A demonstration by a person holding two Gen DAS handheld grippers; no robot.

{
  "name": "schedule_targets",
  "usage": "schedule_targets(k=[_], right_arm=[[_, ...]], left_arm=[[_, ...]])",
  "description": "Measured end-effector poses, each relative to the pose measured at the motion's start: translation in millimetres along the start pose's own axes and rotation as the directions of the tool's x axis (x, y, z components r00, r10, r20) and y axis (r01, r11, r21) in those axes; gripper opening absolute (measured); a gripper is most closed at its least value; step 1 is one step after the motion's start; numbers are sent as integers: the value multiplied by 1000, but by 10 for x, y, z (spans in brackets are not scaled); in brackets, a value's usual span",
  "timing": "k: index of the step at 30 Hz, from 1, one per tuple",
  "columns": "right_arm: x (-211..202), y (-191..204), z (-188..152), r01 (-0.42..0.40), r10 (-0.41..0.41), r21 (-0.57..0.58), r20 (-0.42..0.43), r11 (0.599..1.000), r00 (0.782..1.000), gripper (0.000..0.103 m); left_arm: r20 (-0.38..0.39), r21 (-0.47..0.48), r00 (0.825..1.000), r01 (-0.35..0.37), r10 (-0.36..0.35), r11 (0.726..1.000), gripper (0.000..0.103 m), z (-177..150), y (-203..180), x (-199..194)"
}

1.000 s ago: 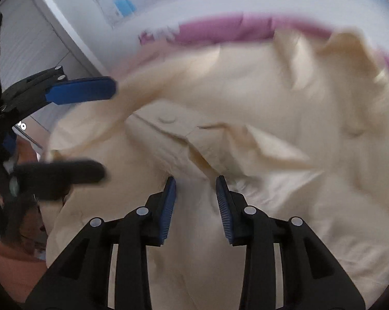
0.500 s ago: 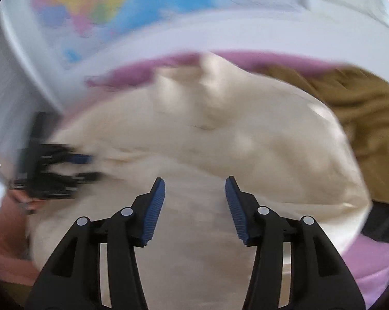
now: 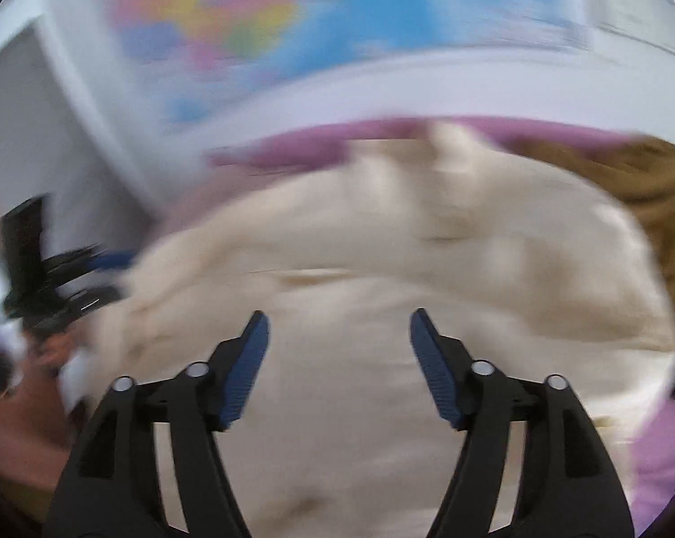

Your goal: Fold large clothes

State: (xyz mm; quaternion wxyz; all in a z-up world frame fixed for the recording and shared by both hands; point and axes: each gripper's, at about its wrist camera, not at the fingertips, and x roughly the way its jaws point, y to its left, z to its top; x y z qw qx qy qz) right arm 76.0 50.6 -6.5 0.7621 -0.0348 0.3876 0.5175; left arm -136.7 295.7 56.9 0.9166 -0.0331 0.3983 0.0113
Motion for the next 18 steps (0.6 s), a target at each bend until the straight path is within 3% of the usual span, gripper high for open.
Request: schedule_targets(k=[2,4,7,10,13,14,15,16,17,18], right_arm=[[151,374,-33,-118,116,-72,-37,990,993,77],[417,791,-125,-245,230,-126,-120,961,966,77],[968,1379,-250,-407,362,-141,-265,902,894,76],[1354,1842,-354,-472,396,-166,-350,866,849,77],[1797,2149,-452,-501,417,-100,-429,859,801,77],[1901,2210,-468,-505,424,-86,-433,859,795,74],[1943,2230,-466,-503,430,-72,-425,861,796,68],[2002,2277,-448,-515,443,-66,-426,855,789,32],[2034,2322,-427,-541,470,-53,-430,839,771,15],[2029,2347,-380,-569,511,-20,-417,822,752,14]], left_arm=[[21,-26,1000,-19,19,999,66,-25,30,-130],[47,-56,998,-37,40,998,67,-73,107,-254],[52,-96,997,-50,55,994,67,-179,158,-359],[47,-112,997,-51,56,992,67,-253,179,-408],[50,-127,997,-50,56,991,68,-352,223,-476],[48,-132,997,-56,63,990,68,-375,241,-483],[48,-137,996,-66,73,988,69,-403,271,-508],[53,-147,996,-60,68,987,70,-428,303,-541],[55,-157,996,-56,65,986,70,-446,332,-571],[64,-168,995,-59,70,984,70,-459,372,-629]])
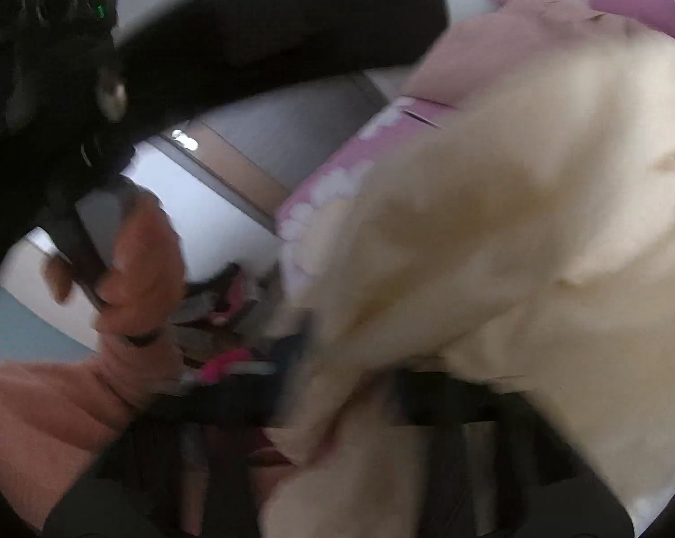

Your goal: Fold large clothes

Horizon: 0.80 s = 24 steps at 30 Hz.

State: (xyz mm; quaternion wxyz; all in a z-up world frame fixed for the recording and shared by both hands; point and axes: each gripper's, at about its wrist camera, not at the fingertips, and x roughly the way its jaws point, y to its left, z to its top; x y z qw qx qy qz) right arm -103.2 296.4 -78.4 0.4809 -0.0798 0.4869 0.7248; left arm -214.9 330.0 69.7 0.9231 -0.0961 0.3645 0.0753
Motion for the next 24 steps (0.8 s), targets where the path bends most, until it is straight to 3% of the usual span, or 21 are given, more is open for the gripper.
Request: schedule_targets(k=[3,7,10,13,15,16,19,21,22,24], right_arm=[[-235,183,130,-43,46,-53,58,998,997,9],[-922,278,388,-88,96,-56,161,995,982,7],[-1563,181,511,-51,59,-37,262,998,963,11],[-1878,-120,452,24,-37,53,267,998,963,18],[-1967,-388,274,90,-123,144,238,986,964,25],[-1994,-466,200,99,-139,171,244,980,960,34],[-2104,-731,-173,122,-195,262,273,957,942,80],[-2118,-817,-453,74,-152,265,288,961,945,87],[-2113,-817,-573,44,-129,272,305,961,944,95],[-2024,-811,-830,-29,-64,269,331,963,942,99]], left_arm=[[46,-15,999,1,0,1000,70,24,119,-203],[125,-41,991,58,-53,997,73,141,233,-506],[148,-26,982,120,-115,992,74,215,179,-568],[110,20,976,189,-190,982,76,221,-5,-394],[37,36,967,251,-252,967,76,182,-141,-144],[5,41,963,267,-268,963,76,156,-201,-24],[-82,49,943,327,-323,944,75,51,-355,292],[-116,51,935,341,-334,939,75,-5,-417,427],[-127,52,935,339,-331,939,75,-26,-439,475],[-142,44,933,339,-330,940,75,-39,-455,544]])
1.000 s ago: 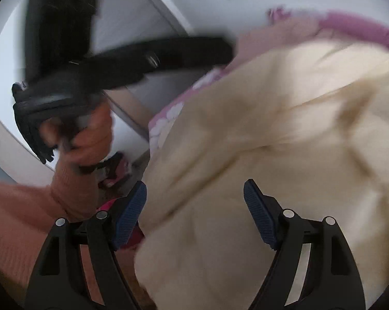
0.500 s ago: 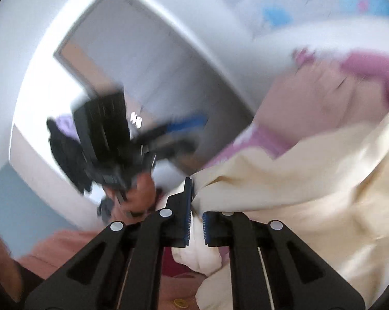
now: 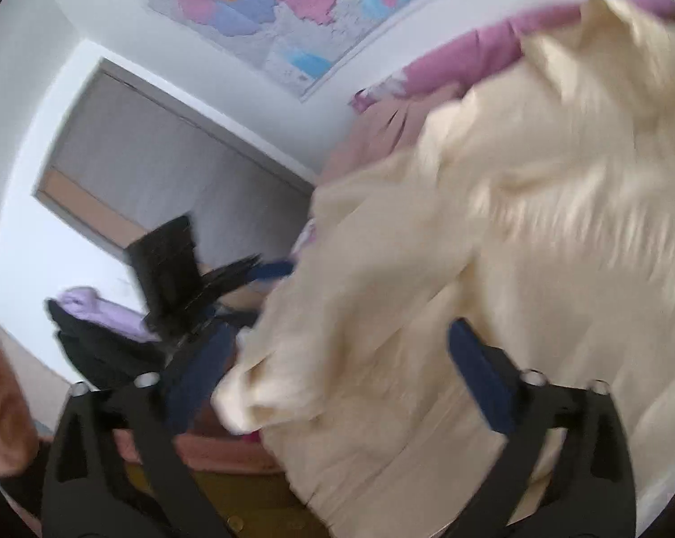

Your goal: Fold large clothes

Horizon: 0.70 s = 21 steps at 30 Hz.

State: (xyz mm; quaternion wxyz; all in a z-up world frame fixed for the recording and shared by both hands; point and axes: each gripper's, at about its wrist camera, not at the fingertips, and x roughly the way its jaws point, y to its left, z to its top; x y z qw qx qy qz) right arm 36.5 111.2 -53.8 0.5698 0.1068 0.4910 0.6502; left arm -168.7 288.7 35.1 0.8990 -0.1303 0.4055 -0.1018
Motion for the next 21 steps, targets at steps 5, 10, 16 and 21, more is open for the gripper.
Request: schedule_targets(k=[5,10,16,21], right_arm=[[151,40,-347,4,-3,11,-53,1000,999,99],[102,388,-292,-63,60,-71,-41,995,997,23],[-498,1235,237,340,-332,-379,89,861,939,15],[-780,1807,289,628,-620,-561,241,539,747,24]], left_arm=[[-22,-1,999,-38,38,999,75,18,20,77],[-15,-6,999,-42,42,999,75,79,14,53],[34,11,999,-17,16,1000,75,208,-83,-21],[4,78,1000,7,-7,997,75,170,-274,132]])
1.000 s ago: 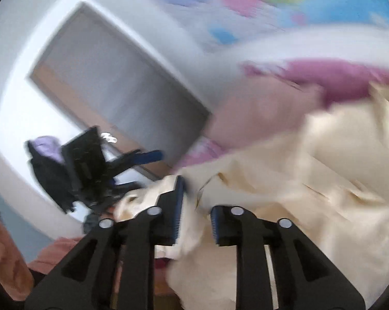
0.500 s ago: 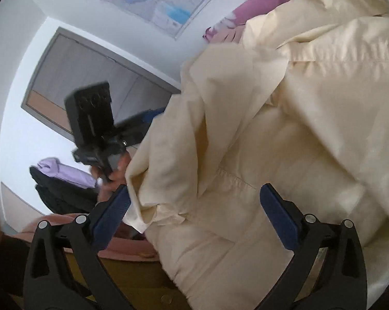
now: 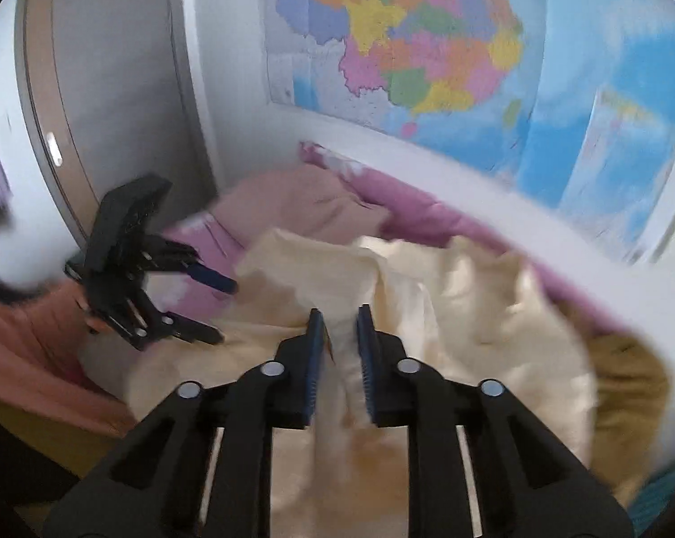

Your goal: Fold large clothes

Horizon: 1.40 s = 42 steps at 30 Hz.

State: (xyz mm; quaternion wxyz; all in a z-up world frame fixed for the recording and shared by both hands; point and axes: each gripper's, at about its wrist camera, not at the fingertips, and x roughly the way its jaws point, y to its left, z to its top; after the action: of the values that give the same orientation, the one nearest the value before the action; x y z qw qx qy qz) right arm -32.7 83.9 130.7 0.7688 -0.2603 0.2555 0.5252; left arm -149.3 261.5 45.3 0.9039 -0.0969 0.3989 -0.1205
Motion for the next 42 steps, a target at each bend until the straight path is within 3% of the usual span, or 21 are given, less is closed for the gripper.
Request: schedule_targets(k=[1,2,3,4,8,10,13,15,16,17,19,23,29,31,34,38,42], right_arm=[[-8,0,-64,64,-64,-39,-5,997,998,45],[-21,-3,-166,103,-104,-59,-4,993,995,74],[-13,-71,-338,92,-92,-49,-11,995,996,84],[30,-126,-476,74,-74,-17,-26,997,997,87],[234,-545,-1063,91,-74,180,-95,979,993,85],[313,-838,-1392,105,-67,338,-123,935,990,83],[449,-1122,-1724,124,-56,486,-154,865,987,84],[601,-1184,-1791,167,-85,488,-186,856,979,84],[662,-1180,-1806,196,-108,466,-210,863,972,78],[718,-1151,-1798,202,-110,445,-224,872,968,63],[805,-1096,-1768,220,-127,392,-249,893,960,46],[723,-1107,-1717,235,-164,368,-213,899,963,33],[419,-1210,-1413,311,-291,338,-110,888,950,33],[485,-1288,-1390,315,-294,353,-114,881,949,33],[789,-1439,-1476,315,-261,377,-186,871,947,36],[1094,-1576,-1654,312,-219,410,-259,857,941,51],[847,-1589,-1651,283,-223,457,-183,843,958,65]], left_arm=[[-17,5,1000,-2,2,1000,75,-20,-13,58],[-47,5,999,-8,8,1000,75,-51,-4,143],[-63,5,998,-23,24,1000,75,-78,13,194],[-79,4,996,-47,47,999,75,-106,40,247],[-129,-30,990,-63,59,998,75,-216,187,364],[-128,-25,990,-65,61,998,75,-251,198,339],[-85,-21,995,-45,43,999,75,-211,203,214],[-35,-10,998,-49,49,999,75,-105,194,111],[-9,-3,998,-69,69,998,75,-24,187,37],[3,-1,997,-83,83,997,75,23,184,9],[42,2,992,-116,116,993,76,201,180,-36],[35,35,980,-198,197,980,77,471,198,173],[-7,53,968,-251,252,966,77,596,277,645],[-25,53,959,-282,283,958,77,612,319,830],[-69,36,947,-311,313,950,77,618,440,1060],[-103,30,938,-329,331,944,77,610,536,1201],[-72,22,940,-332,332,943,77,646,489,1084]])
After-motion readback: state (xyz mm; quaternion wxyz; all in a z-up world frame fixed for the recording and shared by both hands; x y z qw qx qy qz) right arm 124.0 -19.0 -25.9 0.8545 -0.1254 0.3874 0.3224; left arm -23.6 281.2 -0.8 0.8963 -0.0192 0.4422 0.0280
